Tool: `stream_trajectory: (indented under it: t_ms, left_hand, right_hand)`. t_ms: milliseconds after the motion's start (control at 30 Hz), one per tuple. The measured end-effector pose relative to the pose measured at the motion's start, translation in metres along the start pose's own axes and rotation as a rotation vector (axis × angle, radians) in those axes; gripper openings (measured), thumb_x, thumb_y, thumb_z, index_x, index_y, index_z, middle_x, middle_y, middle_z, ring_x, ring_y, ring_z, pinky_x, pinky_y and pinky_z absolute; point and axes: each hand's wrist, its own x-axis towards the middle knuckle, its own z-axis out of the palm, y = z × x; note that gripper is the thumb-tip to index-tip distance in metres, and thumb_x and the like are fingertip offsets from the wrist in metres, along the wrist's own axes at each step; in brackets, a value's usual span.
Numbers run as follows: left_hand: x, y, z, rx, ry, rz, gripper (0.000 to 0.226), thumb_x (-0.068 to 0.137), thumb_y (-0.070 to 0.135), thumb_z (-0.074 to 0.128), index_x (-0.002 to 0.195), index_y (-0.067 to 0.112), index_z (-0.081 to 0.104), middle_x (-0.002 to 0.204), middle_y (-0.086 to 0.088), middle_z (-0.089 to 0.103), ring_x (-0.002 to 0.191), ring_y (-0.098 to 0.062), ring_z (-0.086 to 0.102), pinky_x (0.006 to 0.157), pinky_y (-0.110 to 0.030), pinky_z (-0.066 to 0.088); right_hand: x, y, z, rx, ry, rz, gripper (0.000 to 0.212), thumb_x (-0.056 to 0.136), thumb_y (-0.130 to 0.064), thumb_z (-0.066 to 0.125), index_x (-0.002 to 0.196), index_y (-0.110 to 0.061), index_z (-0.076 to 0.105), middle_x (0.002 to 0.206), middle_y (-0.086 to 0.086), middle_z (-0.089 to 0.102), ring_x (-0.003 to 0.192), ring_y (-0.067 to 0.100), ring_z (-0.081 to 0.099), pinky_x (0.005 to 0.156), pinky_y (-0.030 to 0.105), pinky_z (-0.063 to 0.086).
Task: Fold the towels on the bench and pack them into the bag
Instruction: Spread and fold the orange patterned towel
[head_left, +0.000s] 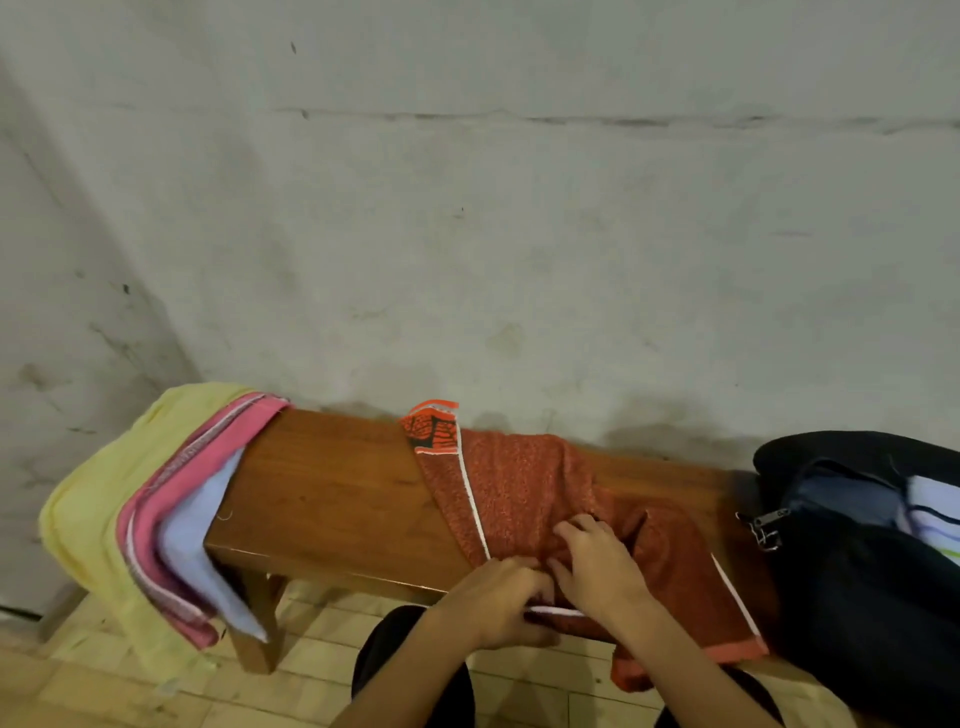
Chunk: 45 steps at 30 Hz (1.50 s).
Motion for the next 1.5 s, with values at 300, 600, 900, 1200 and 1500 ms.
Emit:
stream_trajectory:
  t_ms: [300, 600, 900, 1200, 1500]
  left_hand:
    - [-0.012, -0.047, -0.019, 0.561, -0.01, -0.054, 0.047, 0.084, 0.057, 0.06, 0.097, 0.012, 0.067, 0.103, -0.008, 0.067, 0.104, -0.027, 0.056, 0.103, -0.036, 0.034]
    - [-0.021, -0.014, -0.012, -0.127, 0.045, -0.167, 0.042, 0.083, 0.065, 0.062, 0.078, 0.023, 0.06, 0.078, 0.005, 0.057, 0.081, -0.013, 0.053, 0.069, -0.027, 0.036]
    - [-0.027, -0.086, -0.031, 0.494, 0.192, -0.545, 0.05, 0.096, 0.053, 0.041, 0.141, 0.03, 0.044, 0.137, 0.002, 0.053, 0.117, -0.025, 0.056, 0.095, -0.042, 0.039]
    - [-0.069, -0.108, -0.058, 0.332, 0.072, -1.012, 0.05, 0.102, 0.049, 0.035, 0.131, 0.012, 0.054, 0.129, -0.004, 0.061, 0.117, -0.024, 0.06, 0.089, -0.035, 0.049]
    - [-0.058, -0.111, -0.058, 0.127, 0.106, -0.852, 0.082, 0.091, 0.073, 0.036, 0.156, 0.03, 0.011, 0.16, -0.015, 0.016, 0.144, -0.041, 0.02, 0.108, -0.062, 0.028]
  right_hand:
    - [-0.005, 0.028, 0.007, 0.071, -0.235, 0.051, 0.128, 0.046, -0.1, 0.041, 0.155, -0.048, -0.002, 0.162, -0.013, -0.024, 0.148, 0.017, -0.026, 0.112, 0.072, 0.005]
    - [0.0, 0.04, 0.008, 0.049, -0.391, -0.205, 0.114, 0.062, -0.085, 0.064, 0.152, -0.052, 0.002, 0.156, -0.025, -0.028, 0.142, 0.005, -0.035, 0.106, 0.072, -0.016]
    - [0.003, 0.049, 0.009, 0.199, -0.212, -0.133, 0.062, 0.085, -0.07, 0.055, 0.138, -0.05, 0.028, 0.154, -0.03, 0.005, 0.15, 0.003, -0.007, 0.114, 0.065, -0.01]
    - [0.027, 0.035, 0.004, 0.046, -0.349, -0.216, 0.119, 0.061, -0.091, 0.058, 0.152, -0.053, -0.009, 0.153, -0.031, -0.029, 0.141, -0.001, -0.032, 0.111, 0.071, -0.013]
    - [0.041, 0.028, 0.002, 0.019, -0.391, -0.301, 0.125, 0.057, -0.088, 0.065, 0.152, -0.053, -0.008, 0.152, -0.035, -0.027, 0.141, -0.003, -0.032, 0.111, 0.069, -0.016]
